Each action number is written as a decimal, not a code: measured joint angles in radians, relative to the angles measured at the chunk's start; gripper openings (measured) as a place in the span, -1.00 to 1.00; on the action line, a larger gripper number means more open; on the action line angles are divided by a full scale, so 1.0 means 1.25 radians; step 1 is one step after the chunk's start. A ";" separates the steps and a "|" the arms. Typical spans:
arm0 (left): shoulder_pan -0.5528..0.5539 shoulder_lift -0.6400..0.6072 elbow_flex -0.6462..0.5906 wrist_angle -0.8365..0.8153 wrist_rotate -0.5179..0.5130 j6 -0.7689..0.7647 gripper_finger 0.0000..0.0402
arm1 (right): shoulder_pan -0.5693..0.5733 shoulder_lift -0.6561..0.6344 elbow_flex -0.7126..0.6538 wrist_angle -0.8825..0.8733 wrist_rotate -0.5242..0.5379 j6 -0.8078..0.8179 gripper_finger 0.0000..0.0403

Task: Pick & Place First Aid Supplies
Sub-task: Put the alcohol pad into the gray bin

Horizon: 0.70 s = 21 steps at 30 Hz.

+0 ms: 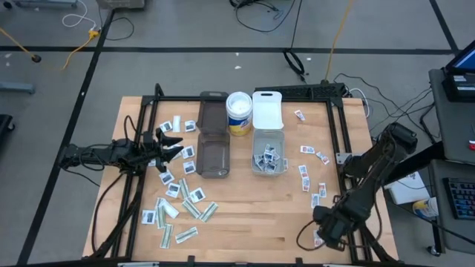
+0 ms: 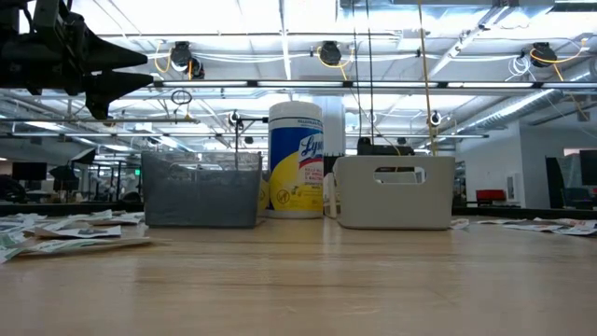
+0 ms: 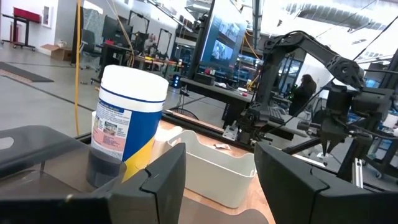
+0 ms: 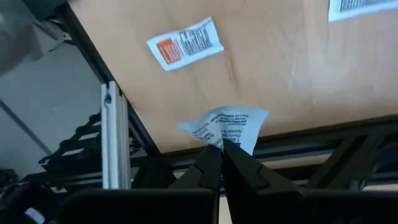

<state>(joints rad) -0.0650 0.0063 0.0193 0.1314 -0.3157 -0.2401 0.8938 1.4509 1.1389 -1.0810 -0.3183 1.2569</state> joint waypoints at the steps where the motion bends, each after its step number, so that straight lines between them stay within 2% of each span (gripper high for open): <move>1: 0.000 0.000 0.000 0.000 0.000 0.000 -0.03 | -0.017 -0.001 0.000 -0.012 0.000 -0.021 -1.00; 6: 0.000 0.000 0.000 0.000 0.000 0.000 -0.03 | -0.153 -0.001 0.000 -0.066 0.002 -0.157 -1.00; 13: 0.000 0.000 0.000 0.000 0.000 0.000 -0.03 | -0.388 -0.001 0.004 -0.075 0.009 -0.386 -1.00; 21: 0.000 0.000 0.000 0.000 0.000 0.000 -0.02 | -0.671 0.048 0.099 -0.130 0.047 -0.618 -1.00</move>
<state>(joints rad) -0.0650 0.0063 0.0192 0.1314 -0.3157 -0.2401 0.0553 1.5104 1.2627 -1.2439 -0.2592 0.4851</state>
